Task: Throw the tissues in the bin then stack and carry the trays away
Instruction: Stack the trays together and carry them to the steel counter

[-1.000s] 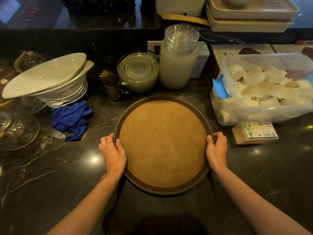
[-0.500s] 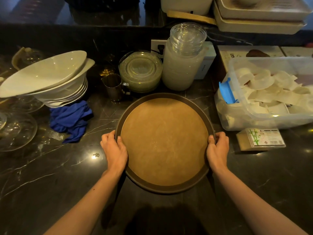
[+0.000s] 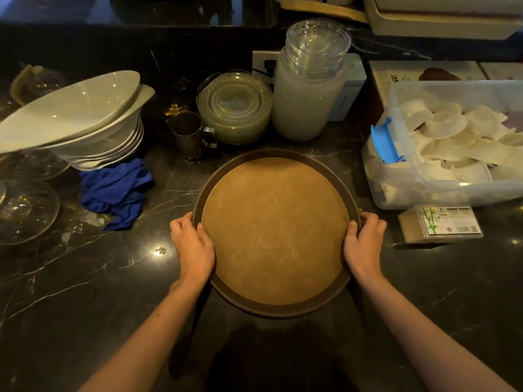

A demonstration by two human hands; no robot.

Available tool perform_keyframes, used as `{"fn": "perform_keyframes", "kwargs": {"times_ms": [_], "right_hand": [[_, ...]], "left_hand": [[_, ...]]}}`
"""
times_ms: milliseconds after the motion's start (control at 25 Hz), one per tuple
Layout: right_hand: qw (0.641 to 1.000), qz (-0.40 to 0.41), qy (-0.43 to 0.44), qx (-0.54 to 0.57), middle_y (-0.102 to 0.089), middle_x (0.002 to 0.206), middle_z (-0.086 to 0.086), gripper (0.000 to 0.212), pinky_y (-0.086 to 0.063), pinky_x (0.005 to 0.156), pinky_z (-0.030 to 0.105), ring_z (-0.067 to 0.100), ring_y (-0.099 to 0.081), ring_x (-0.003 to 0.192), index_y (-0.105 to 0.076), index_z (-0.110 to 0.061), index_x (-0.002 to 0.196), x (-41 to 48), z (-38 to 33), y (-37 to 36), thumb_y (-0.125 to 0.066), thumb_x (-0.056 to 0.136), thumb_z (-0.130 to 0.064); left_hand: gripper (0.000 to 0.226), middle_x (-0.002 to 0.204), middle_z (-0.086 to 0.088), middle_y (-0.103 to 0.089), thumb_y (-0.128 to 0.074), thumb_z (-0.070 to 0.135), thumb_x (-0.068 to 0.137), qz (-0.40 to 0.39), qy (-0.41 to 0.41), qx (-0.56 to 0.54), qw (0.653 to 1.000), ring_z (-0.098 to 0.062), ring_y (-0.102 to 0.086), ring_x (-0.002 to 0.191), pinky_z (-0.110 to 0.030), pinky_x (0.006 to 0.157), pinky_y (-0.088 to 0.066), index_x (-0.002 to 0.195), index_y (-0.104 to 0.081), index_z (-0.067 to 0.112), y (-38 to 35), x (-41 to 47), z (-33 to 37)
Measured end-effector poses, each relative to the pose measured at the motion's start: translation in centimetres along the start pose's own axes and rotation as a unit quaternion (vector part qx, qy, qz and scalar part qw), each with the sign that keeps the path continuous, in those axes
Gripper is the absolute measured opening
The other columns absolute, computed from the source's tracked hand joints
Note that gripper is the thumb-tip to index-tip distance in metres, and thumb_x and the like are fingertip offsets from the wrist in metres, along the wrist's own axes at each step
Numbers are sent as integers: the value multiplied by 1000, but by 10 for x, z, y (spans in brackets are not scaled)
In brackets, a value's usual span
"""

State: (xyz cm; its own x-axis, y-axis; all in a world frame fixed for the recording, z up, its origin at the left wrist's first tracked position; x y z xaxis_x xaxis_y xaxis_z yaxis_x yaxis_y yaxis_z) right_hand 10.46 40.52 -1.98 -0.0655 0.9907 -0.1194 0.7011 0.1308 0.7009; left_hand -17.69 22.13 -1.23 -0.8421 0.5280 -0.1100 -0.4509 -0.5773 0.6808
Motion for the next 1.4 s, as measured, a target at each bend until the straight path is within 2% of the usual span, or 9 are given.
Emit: {"fn": "perform_keyframes", "kwargs": {"times_ms": [120,280,520,800,960,1040,1160,1320,1400], "right_hand": [[995,-47,64,-59,-33,141,12,51,-39,92,31,25,-47,121,-31,-11,143,5,-3,-2,-51,98,-27],[979,-79,125,-141,-29,148,15,68,-41,100,44,30,-37,132,-21,-15,150,15,-7,-3,-52,95,-42],[933,-115,199,-276,-29,152,19,77,-38,104,49,35,-35,134,-12,-18,153,28,-10,-8,-33,94,-63],[948,-131,153,-246,-24,153,14,82,-45,99,49,33,-36,133,-2,-24,154,29,-9,-8,-34,91,-66],[946,-144,114,-267,-33,141,16,83,-53,82,49,33,-58,108,7,-39,150,28,-10,-6,-22,84,-79],[946,-142,95,-277,-40,137,19,83,-50,82,52,38,-60,103,13,-47,147,26,-9,-4,-18,80,-84],[949,-146,78,-267,-50,133,23,82,-47,86,56,45,-58,108,17,-54,143,23,-9,0,-18,78,-88],[949,-175,70,-254,-63,119,19,86,-48,85,54,40,-63,100,20,-54,142,14,-7,5,-16,73,-92],[953,-179,48,-239,-63,121,18,88,-49,88,54,41,-62,103,16,-55,143,4,-5,11,-20,72,-92]], "left_hand": [[56,134,-16,-35,-47,17,98,-23,-55,31,998,-26,-35,124,-30,100,-28,148,-24,5,1,-2,1],[67,139,-16,-32,-48,34,97,-39,-100,70,992,-27,-34,126,-31,96,-28,151,-16,9,0,4,2],[71,134,-18,-40,-40,49,96,-50,-118,175,976,-32,-54,110,-43,79,-48,149,-13,11,-6,25,-1],[67,128,-17,-42,-38,51,96,-31,-118,179,976,-29,-57,99,-33,69,-42,148,-17,13,-11,25,-5],[68,128,-18,-45,-36,54,95,-27,-104,204,973,-35,-59,96,-42,72,-46,147,-17,15,-10,26,-2],[69,127,-18,-48,-35,57,94,-35,-89,212,973,-37,-59,97,-44,75,-46,148,-15,19,-8,28,-2],[70,125,-16,-55,-35,62,91,-44,-67,200,976,-38,-60,100,-50,81,-46,145,-16,24,-5,29,-7],[70,120,-13,-61,-34,70,85,-59,-60,190,978,-34,-62,98,-47,80,-48,135,-25,22,-3,30,-14],[71,115,-11,-63,-34,73,82,-68,-48,184,979,-32,-62,96,-45,78,-49,129,-31,20,-1,28,-18]]}}
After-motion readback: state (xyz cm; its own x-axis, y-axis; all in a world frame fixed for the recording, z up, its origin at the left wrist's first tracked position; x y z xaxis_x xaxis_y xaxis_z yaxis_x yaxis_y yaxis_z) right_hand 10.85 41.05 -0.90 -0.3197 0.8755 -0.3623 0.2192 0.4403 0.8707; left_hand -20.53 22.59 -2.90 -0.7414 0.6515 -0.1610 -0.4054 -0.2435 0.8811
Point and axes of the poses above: each hand's wrist, its own x-axis towards the middle knuckle, its own y-axis out of the back of the hand, z = x × y, the point moved 3 cm from there along x, towards the middle knuckle
